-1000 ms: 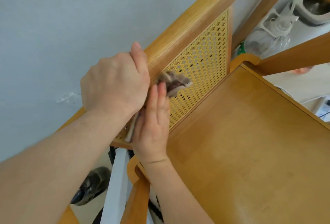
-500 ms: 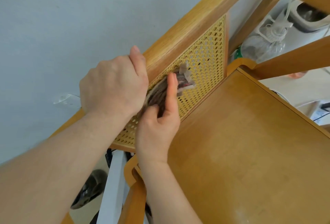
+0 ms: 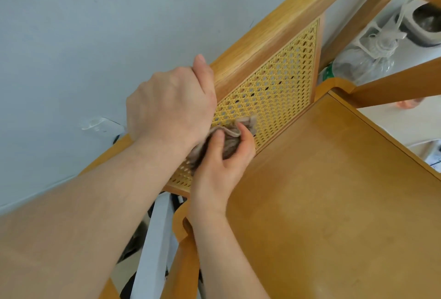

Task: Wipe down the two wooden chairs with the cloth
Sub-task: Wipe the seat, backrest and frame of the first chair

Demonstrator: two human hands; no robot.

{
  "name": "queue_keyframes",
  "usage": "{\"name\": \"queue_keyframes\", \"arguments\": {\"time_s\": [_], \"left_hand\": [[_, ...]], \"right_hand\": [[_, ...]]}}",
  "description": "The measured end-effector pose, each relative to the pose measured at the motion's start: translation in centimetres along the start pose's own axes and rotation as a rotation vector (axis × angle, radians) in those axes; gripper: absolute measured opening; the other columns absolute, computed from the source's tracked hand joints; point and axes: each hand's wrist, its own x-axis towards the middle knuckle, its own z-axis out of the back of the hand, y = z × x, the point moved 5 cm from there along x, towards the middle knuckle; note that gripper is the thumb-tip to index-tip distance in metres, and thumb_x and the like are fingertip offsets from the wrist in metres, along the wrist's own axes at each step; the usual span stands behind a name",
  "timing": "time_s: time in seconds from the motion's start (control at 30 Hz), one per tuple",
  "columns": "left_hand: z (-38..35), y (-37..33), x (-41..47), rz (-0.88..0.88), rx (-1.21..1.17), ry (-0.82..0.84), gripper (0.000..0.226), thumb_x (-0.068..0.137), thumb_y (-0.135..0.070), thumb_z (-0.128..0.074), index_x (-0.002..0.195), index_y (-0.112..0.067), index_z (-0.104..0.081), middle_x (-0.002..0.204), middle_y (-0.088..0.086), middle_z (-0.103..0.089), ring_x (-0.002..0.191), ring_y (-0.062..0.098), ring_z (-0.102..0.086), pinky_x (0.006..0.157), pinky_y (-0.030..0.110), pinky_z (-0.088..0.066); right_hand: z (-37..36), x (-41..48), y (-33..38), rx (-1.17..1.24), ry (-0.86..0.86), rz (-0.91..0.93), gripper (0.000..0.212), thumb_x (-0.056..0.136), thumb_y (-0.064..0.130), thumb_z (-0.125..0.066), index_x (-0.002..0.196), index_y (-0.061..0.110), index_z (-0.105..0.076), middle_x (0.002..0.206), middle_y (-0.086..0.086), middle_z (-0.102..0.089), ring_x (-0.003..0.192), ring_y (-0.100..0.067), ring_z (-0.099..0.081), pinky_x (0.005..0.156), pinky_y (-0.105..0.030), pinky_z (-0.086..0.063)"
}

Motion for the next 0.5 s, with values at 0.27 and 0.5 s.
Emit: {"name": "queue_keyframes", "arguments": {"time_s": [0.27, 0.5], "left_hand": [[-0.2, 0.2, 0.2, -0.006, -0.007, -0.019, 0.061, 0.101, -0.044, -0.017, 0.099, -0.008, -0.066, 0.102, 0.023, -0.065, 0.098, 0.044, -0.057, 0.07, 0.037, -0.027], [-0.6, 0.2, 0.4, -0.018, 0.023, -0.024, 0.06, 0.101, -0.044, -0.015, 0.097, -0.012, -0.065, 0.083, 0.012, -0.055, 0.081, 0.036, -0.048, 0.068, 0.037, -0.028]], "right_hand": [[0.0, -3.1, -5.0, -0.43, 0.286, 0.611, 0.044, 0.102, 0.013, -0.036, 0.146, 0.011, -0.03, 0.152, -0.004, -0.026, 0.141, -0.011, -0.025, 0.114, -0.036, -0.028], [2.4, -2.9, -10.8, -0.386, 0.117, -0.397, 0.076, 0.089, -0.015, -0.027, 0.155, 0.018, -0.006, 0.162, 0.007, 0.0, 0.148, -0.012, -0.004, 0.119, -0.025, -0.007]]}}
